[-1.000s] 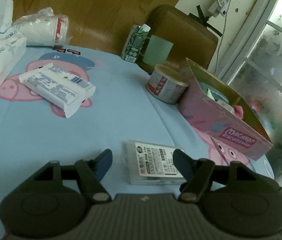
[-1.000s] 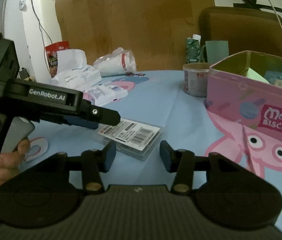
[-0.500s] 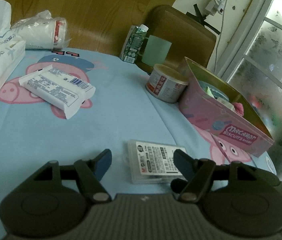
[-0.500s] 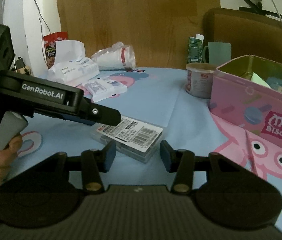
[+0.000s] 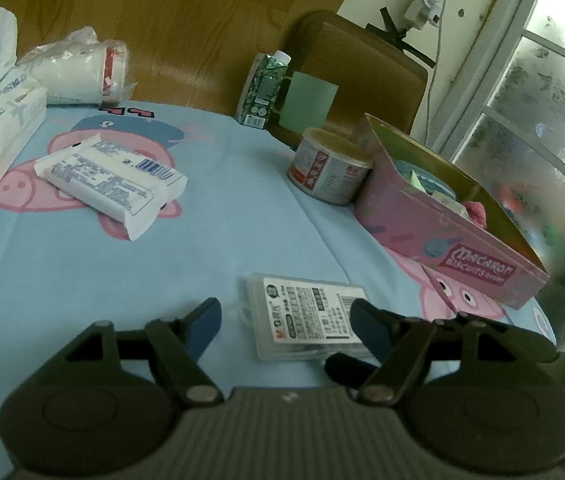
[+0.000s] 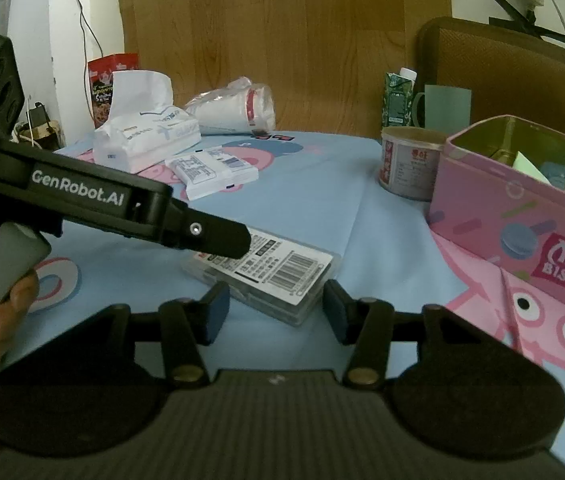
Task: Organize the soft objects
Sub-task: 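Carry the clear pack into the pink tin box and release it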
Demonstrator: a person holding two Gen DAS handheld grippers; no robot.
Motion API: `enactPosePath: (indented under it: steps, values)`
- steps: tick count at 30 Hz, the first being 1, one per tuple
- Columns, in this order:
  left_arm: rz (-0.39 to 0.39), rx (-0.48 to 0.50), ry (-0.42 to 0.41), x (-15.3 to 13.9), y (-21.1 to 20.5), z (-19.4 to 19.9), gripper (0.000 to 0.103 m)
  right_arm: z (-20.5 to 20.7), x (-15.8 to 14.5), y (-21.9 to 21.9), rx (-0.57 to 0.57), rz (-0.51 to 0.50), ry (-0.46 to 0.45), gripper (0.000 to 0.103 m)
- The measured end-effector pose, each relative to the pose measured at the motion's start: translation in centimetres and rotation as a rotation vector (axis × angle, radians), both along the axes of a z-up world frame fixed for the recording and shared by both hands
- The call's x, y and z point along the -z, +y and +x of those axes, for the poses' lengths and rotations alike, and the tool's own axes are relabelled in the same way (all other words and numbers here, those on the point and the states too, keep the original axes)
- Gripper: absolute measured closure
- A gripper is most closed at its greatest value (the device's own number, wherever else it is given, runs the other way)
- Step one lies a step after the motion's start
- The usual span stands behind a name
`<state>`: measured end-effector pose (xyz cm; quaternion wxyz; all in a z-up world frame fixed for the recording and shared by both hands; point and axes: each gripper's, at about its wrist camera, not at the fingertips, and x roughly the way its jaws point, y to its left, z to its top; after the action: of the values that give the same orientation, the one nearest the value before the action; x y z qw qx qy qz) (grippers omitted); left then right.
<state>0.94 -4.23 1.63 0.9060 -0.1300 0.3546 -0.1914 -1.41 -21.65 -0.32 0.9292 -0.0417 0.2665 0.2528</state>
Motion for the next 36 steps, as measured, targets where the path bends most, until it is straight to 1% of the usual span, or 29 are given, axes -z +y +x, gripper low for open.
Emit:
enactPosePath:
  steps: [4, 6, 9, 13, 19, 23, 26, 32, 36]
  values:
    - [0.002, -0.001, -0.001, 0.0, -0.1, -0.1, 0.029, 0.0, 0.0, 0.0, -0.001, 0.002, 0.000, 0.049]
    - [0.005, 0.003, 0.000, 0.0, -0.2, 0.0, 0.031, 0.0, 0.0, 0.0, 0.002, 0.003, -0.001, 0.049]
    - [-0.015, 0.037, 0.013, 0.0, -0.6, 0.0, 0.031, -0.1, -0.2, 0.1, 0.005, 0.001, -0.006, 0.053]
    - [0.020, 0.063, 0.004, 0.0, -2.1, -0.3, 0.031, -0.7, -0.4, 0.0, 0.018, -0.021, -0.028, 0.053]
    - [-0.027, 0.136, 0.032, 0.0, -4.4, 0.4, 0.031, -1.4, -1.4, -2.2, 0.076, -0.019, -0.057, 0.052]
    - [-0.033, 0.208, 0.047, 0.1, -7.0, 1.0, 0.031, -2.1, -1.3, -4.2, 0.126, -0.045, -0.076, 0.052]
    - [-0.016, 0.263, 0.048, 0.1, -9.4, 1.1, 0.031, -2.7, -1.2, -5.8, 0.176, -0.055, -0.093, 0.052]
    - [0.004, 0.373, 0.061, 0.1, -14.5, 1.8, 0.031, -3.5, -1.1, -9.6, 0.277, -0.045, -0.100, 0.051]
    - [0.037, 0.445, 0.054, 0.1, -17.3, 1.6, 0.030, -4.1, -0.7, -12.1, 0.326, -0.018, -0.089, 0.049]
